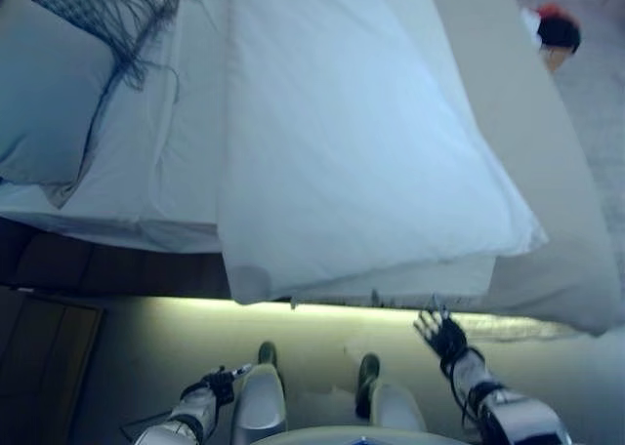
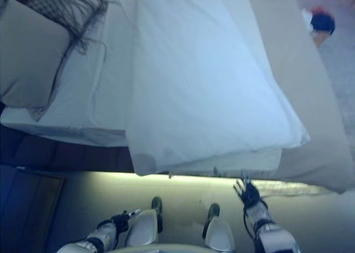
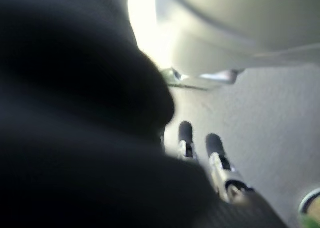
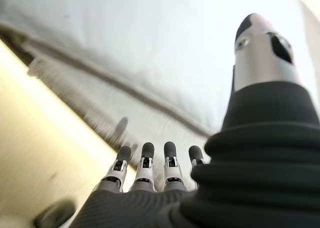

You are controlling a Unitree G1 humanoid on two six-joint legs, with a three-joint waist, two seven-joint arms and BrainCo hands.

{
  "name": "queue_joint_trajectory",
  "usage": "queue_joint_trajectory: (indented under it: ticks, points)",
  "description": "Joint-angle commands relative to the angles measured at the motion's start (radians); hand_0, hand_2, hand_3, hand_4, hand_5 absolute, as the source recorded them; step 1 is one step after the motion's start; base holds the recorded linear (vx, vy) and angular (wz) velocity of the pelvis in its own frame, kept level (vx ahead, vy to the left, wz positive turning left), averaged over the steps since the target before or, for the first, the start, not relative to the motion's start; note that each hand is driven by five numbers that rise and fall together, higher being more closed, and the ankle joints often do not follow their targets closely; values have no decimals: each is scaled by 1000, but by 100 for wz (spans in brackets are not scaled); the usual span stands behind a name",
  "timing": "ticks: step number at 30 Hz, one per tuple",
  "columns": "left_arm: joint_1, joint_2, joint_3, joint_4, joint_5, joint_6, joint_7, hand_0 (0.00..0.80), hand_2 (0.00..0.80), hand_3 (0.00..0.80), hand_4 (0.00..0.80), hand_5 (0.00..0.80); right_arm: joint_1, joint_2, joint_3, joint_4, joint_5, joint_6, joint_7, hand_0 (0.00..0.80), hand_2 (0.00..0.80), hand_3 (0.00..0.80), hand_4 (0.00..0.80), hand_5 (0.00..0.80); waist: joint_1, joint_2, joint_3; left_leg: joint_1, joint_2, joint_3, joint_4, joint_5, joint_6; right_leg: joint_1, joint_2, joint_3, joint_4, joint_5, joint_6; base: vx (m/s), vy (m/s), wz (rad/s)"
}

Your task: Make the bed neatly

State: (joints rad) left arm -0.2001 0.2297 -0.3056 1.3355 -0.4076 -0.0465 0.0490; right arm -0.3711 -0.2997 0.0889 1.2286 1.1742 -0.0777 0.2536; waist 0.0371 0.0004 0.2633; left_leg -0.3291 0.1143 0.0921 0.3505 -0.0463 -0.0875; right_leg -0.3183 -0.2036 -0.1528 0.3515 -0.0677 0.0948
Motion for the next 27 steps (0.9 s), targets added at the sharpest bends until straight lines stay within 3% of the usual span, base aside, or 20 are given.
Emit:
queue_joint_trajectory:
  ticks: [1, 5, 11, 27]
  points:
    - [-91, 31, -36, -29, -54, -31, 9, 0, 0, 0, 0, 0, -105, -32, -2, -94, 39, -12, -7, 0, 0, 0, 0, 0, -18, -20, 81, -176, -13, -28, 208, -48, 24, -84, -37, 50, 76, 33, -21, -291, 56, -8]
    - [-163, 39, -36, -60, -200, -61, 8, 0, 0, 0, 0, 0, -214, -106, -8, -70, -10, 25, -45, 0, 0, 0, 0, 0, -23, -2, 103, -294, -22, -32, 290, -89, 37, -245, -45, 78, 198, 8, -13, -212, 61, 7]
    - [-195, 57, -56, -130, -233, -97, -5, 0, 0, 0, 0, 0, -302, -204, 4, -38, 4, 83, -55, 0, 0, 0, 0, 0, -14, 39, 111, -415, -16, -49, 388, -154, 38, -415, -47, 101, 346, -53, -14, -124, 27, 8]
    - [-159, 81, -41, -257, -373, -132, 29, 0, 0, 0, 0, 0, -459, -321, 22, -49, 29, 158, -65, 0, 0, 0, 0, 0, -3, 105, 147, -658, -20, -67, 559, -166, 64, -678, -38, 139, 567, -77, -49, -52, 10, 4]
